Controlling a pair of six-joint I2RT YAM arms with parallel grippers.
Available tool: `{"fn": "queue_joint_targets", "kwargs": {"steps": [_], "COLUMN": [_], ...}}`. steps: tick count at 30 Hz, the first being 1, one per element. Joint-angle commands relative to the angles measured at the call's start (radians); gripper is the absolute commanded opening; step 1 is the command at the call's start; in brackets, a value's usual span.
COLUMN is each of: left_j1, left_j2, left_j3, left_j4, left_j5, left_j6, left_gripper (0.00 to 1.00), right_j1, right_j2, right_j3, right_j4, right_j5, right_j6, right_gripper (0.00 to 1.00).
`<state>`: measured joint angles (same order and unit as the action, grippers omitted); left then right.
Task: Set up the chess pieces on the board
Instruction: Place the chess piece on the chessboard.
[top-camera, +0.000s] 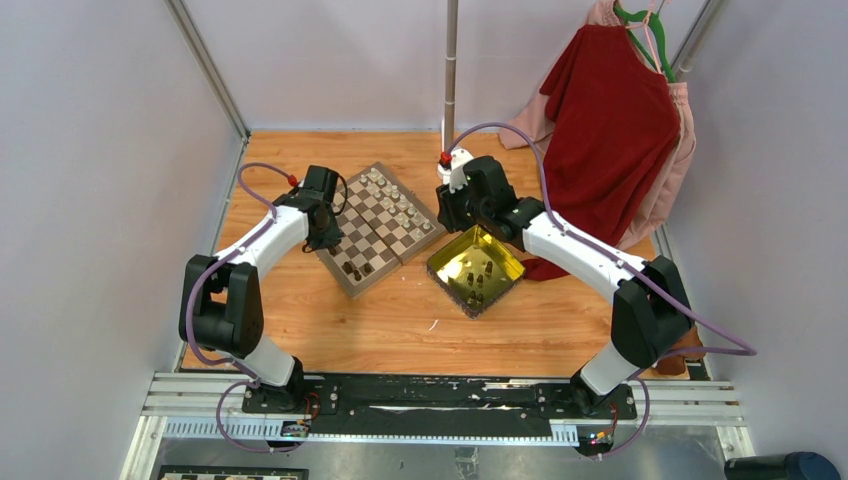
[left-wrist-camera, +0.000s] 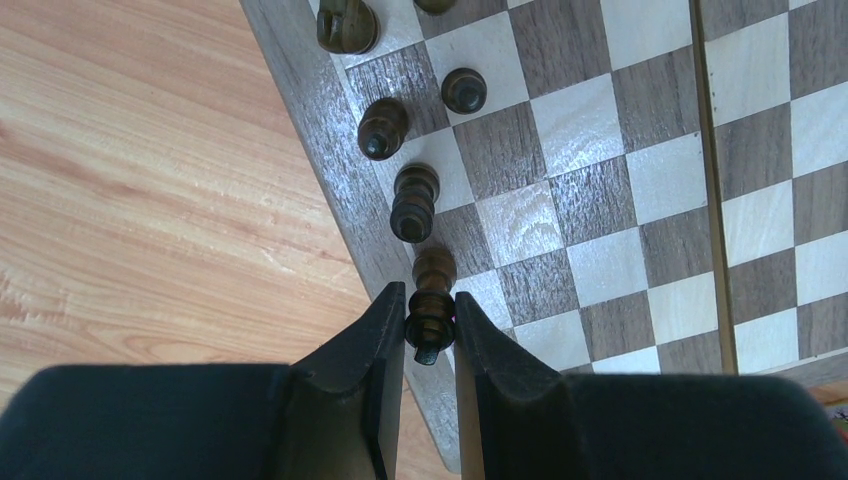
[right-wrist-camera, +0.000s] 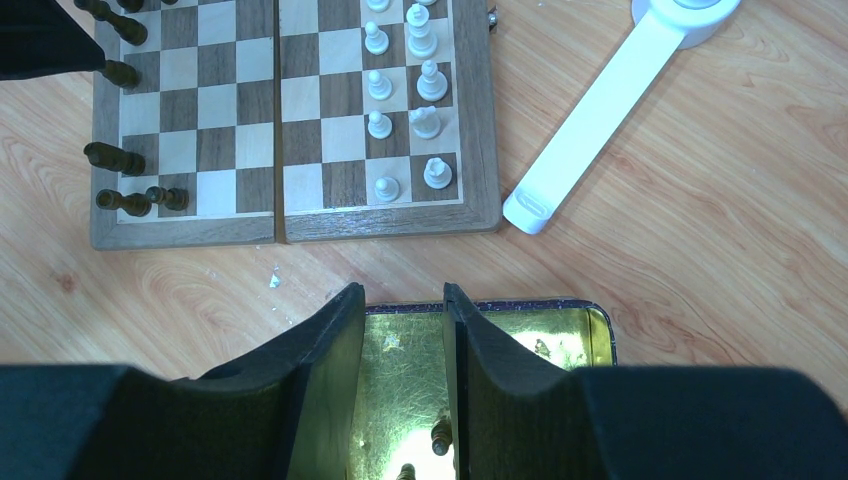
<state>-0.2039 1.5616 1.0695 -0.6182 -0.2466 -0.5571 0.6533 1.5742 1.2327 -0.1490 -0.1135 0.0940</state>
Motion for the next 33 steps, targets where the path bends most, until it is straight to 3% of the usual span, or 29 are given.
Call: {"fn": "queue_joint_targets", "kwargs": {"steps": [1,12,21,33], "left_j1": [0.009,0.009,0.009,0.009], "left_j2": [-0.021,-0.020,-0.015,-0.015], "left_j3": [-0.011,-0.018,-0.022,-0.026], "left_j4": [0.028,0.034,0.038,0.037], "left_j5": [-0.004,-0.003,-0.008,-0.015], "left_j6": [-0.016,-0.024,-0.013,-0.003], "left_gripper": [0.00,0.00,0.06,0.28], "right_j1": [-0.013,-0.014,-0.012,-0.013], "right_j2": [-0.011,-0.024,-0.033,-0.031], "right_j3": [-0.017,-0.032,-0.038,-0.038], "right_j4": [0.023,0.029,0.035,0.034], "right_j5": [-0.012,-0.013,-0.017,-0.023], "right_j6": [0.014,0.016,0.019,0.022], "right_gripper": [0.39,0.39,0.39,0.39]}}
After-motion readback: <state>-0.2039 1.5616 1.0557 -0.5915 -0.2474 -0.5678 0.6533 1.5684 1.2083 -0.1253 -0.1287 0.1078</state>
